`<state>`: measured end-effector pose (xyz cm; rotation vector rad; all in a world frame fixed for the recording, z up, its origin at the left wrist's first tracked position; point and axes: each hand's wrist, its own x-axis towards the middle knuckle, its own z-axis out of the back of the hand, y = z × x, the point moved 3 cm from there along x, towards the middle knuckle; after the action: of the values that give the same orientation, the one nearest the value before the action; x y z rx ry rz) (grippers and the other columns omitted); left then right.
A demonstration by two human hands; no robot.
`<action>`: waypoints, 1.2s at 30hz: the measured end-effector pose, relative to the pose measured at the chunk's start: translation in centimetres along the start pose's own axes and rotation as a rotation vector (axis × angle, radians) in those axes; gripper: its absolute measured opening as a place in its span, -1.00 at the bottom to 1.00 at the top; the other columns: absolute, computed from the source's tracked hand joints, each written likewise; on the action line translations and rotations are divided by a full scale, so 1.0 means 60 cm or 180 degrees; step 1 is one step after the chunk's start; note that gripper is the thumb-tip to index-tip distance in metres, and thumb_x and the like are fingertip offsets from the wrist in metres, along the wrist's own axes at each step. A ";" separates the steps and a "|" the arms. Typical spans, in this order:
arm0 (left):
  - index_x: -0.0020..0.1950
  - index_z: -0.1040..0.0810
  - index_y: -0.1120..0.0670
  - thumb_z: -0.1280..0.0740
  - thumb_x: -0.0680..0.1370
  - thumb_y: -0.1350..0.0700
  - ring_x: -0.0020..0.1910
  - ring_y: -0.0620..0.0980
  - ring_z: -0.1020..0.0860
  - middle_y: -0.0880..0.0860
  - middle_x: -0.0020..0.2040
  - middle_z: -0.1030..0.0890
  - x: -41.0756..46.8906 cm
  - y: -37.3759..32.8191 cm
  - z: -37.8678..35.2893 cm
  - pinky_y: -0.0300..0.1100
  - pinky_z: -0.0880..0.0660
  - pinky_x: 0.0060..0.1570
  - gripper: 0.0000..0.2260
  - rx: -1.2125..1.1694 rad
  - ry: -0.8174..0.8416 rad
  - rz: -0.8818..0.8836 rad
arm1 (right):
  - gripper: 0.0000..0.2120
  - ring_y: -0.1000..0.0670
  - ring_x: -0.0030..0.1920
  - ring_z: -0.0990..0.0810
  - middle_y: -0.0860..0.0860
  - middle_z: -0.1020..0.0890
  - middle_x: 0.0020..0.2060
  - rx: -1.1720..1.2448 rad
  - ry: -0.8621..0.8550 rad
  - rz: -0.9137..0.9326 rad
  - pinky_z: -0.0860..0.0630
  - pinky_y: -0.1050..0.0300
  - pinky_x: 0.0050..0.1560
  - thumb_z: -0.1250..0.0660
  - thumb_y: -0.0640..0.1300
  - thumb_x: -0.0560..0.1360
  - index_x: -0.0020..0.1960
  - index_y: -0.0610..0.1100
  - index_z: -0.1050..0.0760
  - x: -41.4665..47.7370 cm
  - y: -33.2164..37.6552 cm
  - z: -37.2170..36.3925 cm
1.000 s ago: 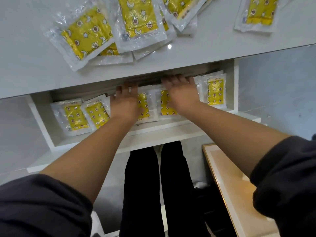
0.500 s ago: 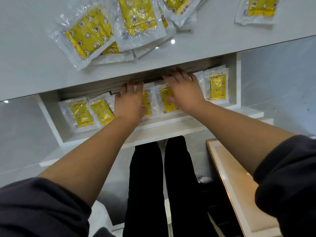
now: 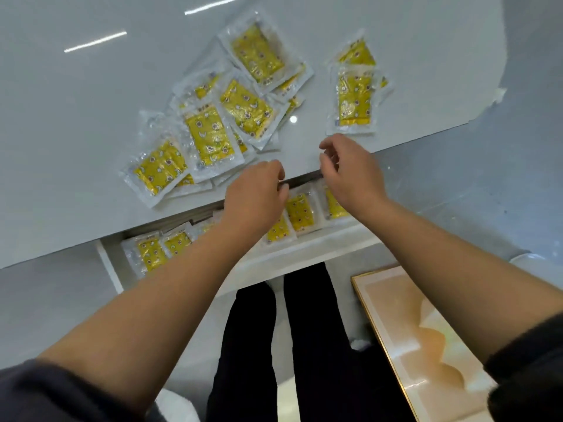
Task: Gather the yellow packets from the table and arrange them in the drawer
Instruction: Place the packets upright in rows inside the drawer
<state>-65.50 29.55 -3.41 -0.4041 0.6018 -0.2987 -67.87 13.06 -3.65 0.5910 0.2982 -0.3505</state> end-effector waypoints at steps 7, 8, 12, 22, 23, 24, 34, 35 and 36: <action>0.23 -0.44 0.08 -0.29 0.56 0.06 0.14 0.07 -0.45 0.07 0.19 -0.46 0.150 -0.096 0.011 -0.08 -0.43 -0.09 -0.73 0.0066 -0.0160 0.0013 | -0.51 -0.07 0.31 -0.39 -0.04 -0.41 0.30 -0.0288 -0.0402 -0.0703 -0.35 -0.03 0.22 -0.38 -0.03 0.47 0.35 -0.05 -0.34 0.138 -0.094 0.060; 0.26 -0.42 0.08 -0.31 0.55 0.06 0.17 0.08 -0.43 0.08 0.22 -0.43 0.169 -0.110 0.005 -0.08 -0.42 -0.09 -0.69 0.0133 -0.0139 0.0011 | -0.46 -0.07 0.32 -0.38 -0.03 -0.40 0.32 -0.0271 -0.0396 -0.0775 -0.34 -0.03 0.24 -0.39 -0.01 0.45 0.37 -0.05 -0.32 0.155 -0.106 0.066; 0.41 -0.28 0.06 -0.43 0.44 -0.06 0.31 0.15 -0.32 0.12 0.37 -0.30 0.235 -0.146 -0.020 0.01 -0.35 0.19 -0.39 0.0755 -0.0221 -0.0078 | -0.34 -0.07 0.34 -0.36 -0.02 -0.40 0.34 -0.0208 -0.0286 -0.0716 -0.31 -0.06 0.26 -0.44 0.05 0.40 0.42 0.00 -0.25 0.215 -0.121 0.084; 0.37 -0.34 0.01 -0.41 0.40 -0.21 0.26 0.13 -0.34 0.10 0.27 -0.37 0.282 -0.161 -0.008 0.02 -0.26 0.19 -0.37 0.1020 -0.0345 -0.0166 | -0.69 -0.04 -0.10 -0.61 -0.05 -0.62 -0.11 0.1109 0.0510 -0.1129 -0.55 0.06 -0.09 -0.47 0.00 0.39 -0.03 -0.18 -0.50 0.270 -0.124 0.100; 0.36 -0.37 0.02 -0.38 0.42 -0.23 0.27 0.13 -0.34 0.09 0.28 -0.37 0.281 -0.154 0.000 0.02 -0.26 0.19 -0.40 0.0977 -0.0408 -0.0202 | -0.69 -0.06 -0.07 -0.61 -0.07 -0.62 -0.07 0.1152 0.0521 -0.1117 -0.56 0.03 -0.05 -0.44 -0.01 0.41 0.00 -0.21 -0.50 0.271 -0.118 0.103; 0.34 -0.39 0.03 -0.35 0.44 -0.22 0.29 0.13 -0.34 0.09 0.30 -0.37 0.279 -0.145 0.009 0.04 -0.26 0.20 -0.44 0.0868 -0.0511 -0.0181 | -0.69 -0.07 -0.04 -0.61 -0.08 -0.62 -0.03 0.1197 0.0522 -0.1128 -0.57 0.01 -0.02 -0.42 -0.03 0.43 0.05 -0.21 -0.48 0.271 -0.114 0.104; 0.43 -0.31 -0.06 -0.34 0.49 0.11 0.42 0.20 -0.20 0.04 0.51 -0.19 0.333 -0.005 0.126 0.17 -0.26 0.28 -0.49 0.1072 0.0243 -0.0280 | -0.77 -0.04 -0.03 -0.69 -0.04 -0.69 0.02 0.2971 0.1183 -0.1616 -0.62 -0.05 0.02 -0.38 -0.15 0.51 0.16 -0.07 -0.53 0.273 -0.093 0.087; 0.43 -0.30 -0.11 -0.37 0.49 0.07 0.40 0.23 -0.21 0.04 0.52 -0.17 0.337 0.000 0.132 0.16 -0.29 0.27 -0.47 0.1189 0.0412 -0.0439 | -0.75 -0.05 -0.03 -0.69 -0.06 -0.68 0.04 0.3185 0.1227 -0.1673 -0.63 -0.04 -0.01 -0.38 -0.17 0.51 0.18 -0.10 -0.52 0.271 -0.093 0.083; 0.44 -0.29 -0.14 -0.40 0.48 0.05 0.37 0.25 -0.22 0.04 0.52 -0.14 0.341 0.005 0.138 0.16 -0.31 0.27 -0.44 0.1246 0.0586 -0.0554 | -0.73 -0.05 -0.04 -0.70 -0.07 -0.68 0.04 0.3351 0.1249 -0.1713 -0.64 -0.02 -0.04 -0.38 -0.19 0.51 0.20 -0.11 -0.52 0.269 -0.093 0.079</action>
<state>-44.44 24.25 -7.26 -0.0505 0.6718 -0.6131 -54.77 2.16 -8.58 1.6327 0.6589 -0.9313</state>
